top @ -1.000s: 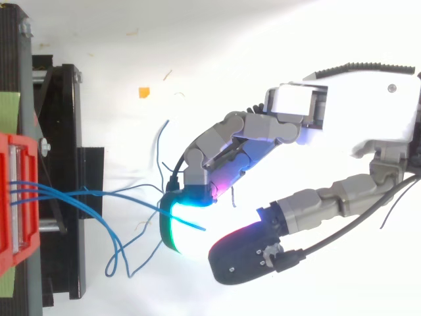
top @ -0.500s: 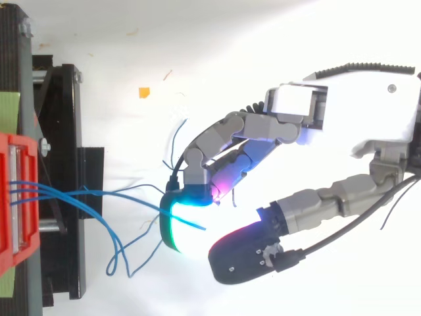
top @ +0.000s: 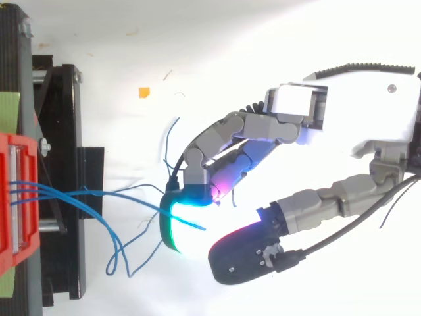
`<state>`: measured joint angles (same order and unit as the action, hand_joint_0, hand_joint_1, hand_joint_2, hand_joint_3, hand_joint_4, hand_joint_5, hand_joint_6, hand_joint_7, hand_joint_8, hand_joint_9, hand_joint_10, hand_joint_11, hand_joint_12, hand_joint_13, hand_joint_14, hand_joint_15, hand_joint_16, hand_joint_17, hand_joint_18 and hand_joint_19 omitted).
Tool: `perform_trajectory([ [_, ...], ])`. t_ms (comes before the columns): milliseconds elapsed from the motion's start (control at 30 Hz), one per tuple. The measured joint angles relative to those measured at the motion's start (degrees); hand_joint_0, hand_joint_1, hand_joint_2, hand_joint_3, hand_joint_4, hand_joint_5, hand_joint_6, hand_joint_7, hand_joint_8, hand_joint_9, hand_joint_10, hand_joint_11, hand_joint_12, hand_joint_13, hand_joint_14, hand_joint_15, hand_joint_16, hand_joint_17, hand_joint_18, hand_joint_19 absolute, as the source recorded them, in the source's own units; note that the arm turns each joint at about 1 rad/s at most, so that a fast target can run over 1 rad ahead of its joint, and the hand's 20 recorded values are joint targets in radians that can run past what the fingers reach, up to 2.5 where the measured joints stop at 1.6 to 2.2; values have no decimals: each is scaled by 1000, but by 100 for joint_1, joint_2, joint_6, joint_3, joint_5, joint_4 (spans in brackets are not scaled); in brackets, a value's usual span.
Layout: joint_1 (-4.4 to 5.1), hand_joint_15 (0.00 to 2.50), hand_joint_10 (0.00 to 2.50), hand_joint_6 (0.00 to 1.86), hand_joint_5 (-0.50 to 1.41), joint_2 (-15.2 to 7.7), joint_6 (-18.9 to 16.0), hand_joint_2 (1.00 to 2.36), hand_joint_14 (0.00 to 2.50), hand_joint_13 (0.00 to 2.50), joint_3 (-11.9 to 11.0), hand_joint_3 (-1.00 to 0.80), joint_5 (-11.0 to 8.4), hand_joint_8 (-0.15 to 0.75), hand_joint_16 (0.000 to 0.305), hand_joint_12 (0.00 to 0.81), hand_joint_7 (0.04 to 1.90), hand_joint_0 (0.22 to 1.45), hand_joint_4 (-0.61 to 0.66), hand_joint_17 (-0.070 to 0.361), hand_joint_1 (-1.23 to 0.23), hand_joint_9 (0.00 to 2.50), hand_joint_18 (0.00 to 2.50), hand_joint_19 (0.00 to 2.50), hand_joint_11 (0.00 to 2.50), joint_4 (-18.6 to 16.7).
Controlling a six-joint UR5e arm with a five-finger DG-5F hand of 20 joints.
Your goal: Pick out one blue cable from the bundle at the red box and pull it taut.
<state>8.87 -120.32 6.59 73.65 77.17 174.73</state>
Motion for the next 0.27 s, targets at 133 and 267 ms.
perform_trajectory([
  [133, 0, 511, 13, 894, -79, 0, 0, 1015, 17, 669, 0, -24, 0, 177, 5, 167, 1072, 620, -148, 11, -872, 945, 91, 539, 370, 0],
  [267, 0, 509, 13, 894, -79, 0, 0, 1015, 19, 667, 1, -24, 0, 177, 5, 168, 1073, 620, -150, 12, -871, 947, 92, 542, 371, -1],
])
